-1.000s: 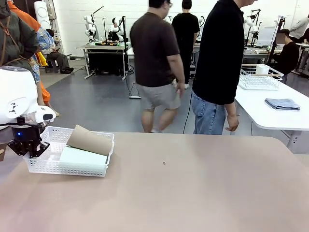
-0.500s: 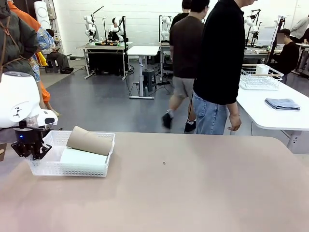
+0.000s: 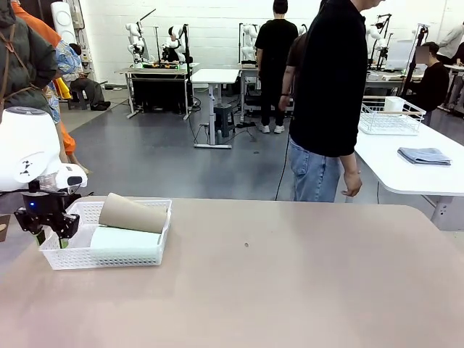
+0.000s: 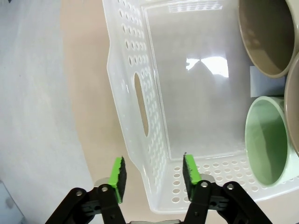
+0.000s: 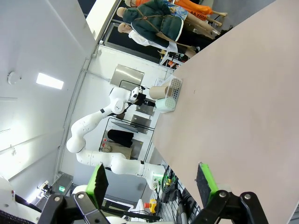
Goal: Clean and organize the cups into the basket.
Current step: Move the Organizing basket back to the left side of the table.
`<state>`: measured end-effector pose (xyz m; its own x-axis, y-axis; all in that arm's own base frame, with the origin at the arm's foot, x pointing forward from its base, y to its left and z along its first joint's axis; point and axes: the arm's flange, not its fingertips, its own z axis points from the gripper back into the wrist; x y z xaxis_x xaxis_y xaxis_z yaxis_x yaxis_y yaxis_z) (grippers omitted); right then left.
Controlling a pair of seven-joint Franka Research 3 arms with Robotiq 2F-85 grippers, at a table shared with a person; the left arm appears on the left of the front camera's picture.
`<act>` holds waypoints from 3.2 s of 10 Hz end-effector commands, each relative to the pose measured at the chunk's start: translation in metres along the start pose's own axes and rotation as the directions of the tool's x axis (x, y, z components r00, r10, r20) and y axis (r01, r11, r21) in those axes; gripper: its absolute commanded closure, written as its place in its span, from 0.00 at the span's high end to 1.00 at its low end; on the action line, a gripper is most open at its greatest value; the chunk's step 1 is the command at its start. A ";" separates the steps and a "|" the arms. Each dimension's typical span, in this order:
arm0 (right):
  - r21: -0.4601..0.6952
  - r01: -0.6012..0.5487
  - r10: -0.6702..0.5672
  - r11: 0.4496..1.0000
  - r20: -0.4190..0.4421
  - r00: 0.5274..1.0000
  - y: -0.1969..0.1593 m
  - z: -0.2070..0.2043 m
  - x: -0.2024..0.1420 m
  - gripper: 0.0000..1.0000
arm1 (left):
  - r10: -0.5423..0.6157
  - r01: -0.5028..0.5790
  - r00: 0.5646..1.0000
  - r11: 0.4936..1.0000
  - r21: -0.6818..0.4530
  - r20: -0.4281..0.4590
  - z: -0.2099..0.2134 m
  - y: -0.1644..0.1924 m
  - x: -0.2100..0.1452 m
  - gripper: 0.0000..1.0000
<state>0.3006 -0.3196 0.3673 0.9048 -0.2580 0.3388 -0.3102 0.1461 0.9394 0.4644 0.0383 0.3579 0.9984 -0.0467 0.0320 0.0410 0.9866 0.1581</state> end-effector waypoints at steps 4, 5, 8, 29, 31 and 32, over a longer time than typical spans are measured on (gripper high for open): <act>0.016 -0.004 0.004 1.000 0.003 1.000 0.001 0.000 -0.002 1.00 | 0.019 -0.017 0.999 0.999 -0.045 0.043 0.009 0.016 -0.011 1.00; 0.016 -0.004 0.004 1.000 0.003 1.000 0.001 0.000 -0.002 1.00 | 0.019 -0.017 0.999 0.998 -0.054 0.043 0.011 0.016 -0.013 1.00; 0.016 -0.004 0.004 1.000 0.003 1.000 0.001 0.000 -0.002 1.00 | 0.022 -0.016 0.997 0.997 -0.081 0.077 0.062 0.019 -0.065 1.00; 0.016 -0.004 0.004 1.000 0.003 1.000 0.001 0.000 -0.002 1.00 | 0.087 0.050 0.994 0.099 -0.994 0.059 0.117 0.271 -0.113 1.00; 0.016 -0.004 0.004 1.000 0.003 1.000 0.001 0.000 -0.002 1.00 | 0.208 0.011 0.978 0.087 -0.996 0.029 0.099 0.307 -0.129 1.00; 0.016 -0.004 0.004 1.000 0.003 1.000 0.001 0.000 -0.002 1.00 | 0.229 -0.009 0.973 0.073 -0.997 0.008 0.091 0.324 -0.137 1.00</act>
<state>0.3001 -0.3195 0.3671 0.9046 -0.2590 0.3385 -0.3103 0.1443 0.9396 0.3305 0.3272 0.4836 0.9839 0.1663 0.0661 0.0281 0.2216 -0.9747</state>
